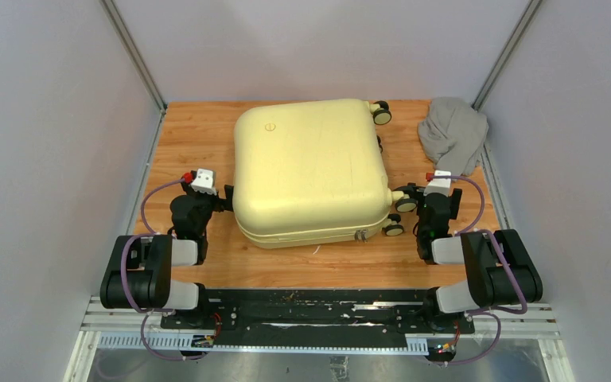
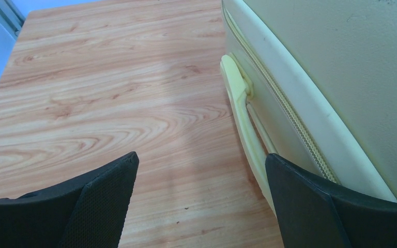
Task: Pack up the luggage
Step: Reset both arms
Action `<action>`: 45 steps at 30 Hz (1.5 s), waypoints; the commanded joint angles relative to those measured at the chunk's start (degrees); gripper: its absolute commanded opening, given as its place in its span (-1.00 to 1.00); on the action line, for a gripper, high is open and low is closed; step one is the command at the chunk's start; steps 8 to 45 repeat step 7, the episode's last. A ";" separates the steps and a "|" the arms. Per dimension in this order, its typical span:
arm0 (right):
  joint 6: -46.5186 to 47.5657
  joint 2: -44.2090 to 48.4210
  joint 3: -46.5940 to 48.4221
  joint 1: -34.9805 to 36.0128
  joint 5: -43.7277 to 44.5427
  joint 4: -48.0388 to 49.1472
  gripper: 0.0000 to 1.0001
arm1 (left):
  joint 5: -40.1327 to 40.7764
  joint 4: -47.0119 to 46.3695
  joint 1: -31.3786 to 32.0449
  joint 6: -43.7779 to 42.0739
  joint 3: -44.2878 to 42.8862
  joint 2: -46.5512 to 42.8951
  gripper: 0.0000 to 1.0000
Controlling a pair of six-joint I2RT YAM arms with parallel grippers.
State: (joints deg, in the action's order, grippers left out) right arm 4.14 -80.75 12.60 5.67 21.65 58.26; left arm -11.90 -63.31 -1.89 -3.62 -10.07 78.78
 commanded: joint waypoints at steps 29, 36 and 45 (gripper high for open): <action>-0.63 0.84 0.40 -0.84 -0.64 -0.69 1.00 | 1.34 -0.53 0.40 -0.10 -0.37 0.15 1.00; -0.63 0.84 0.40 -0.84 -0.64 -0.69 1.00 | 1.34 -0.53 0.40 -0.10 -0.37 0.15 1.00; -0.63 0.84 0.40 -0.84 -0.64 -0.69 1.00 | 1.34 -0.53 0.40 -0.10 -0.37 0.15 1.00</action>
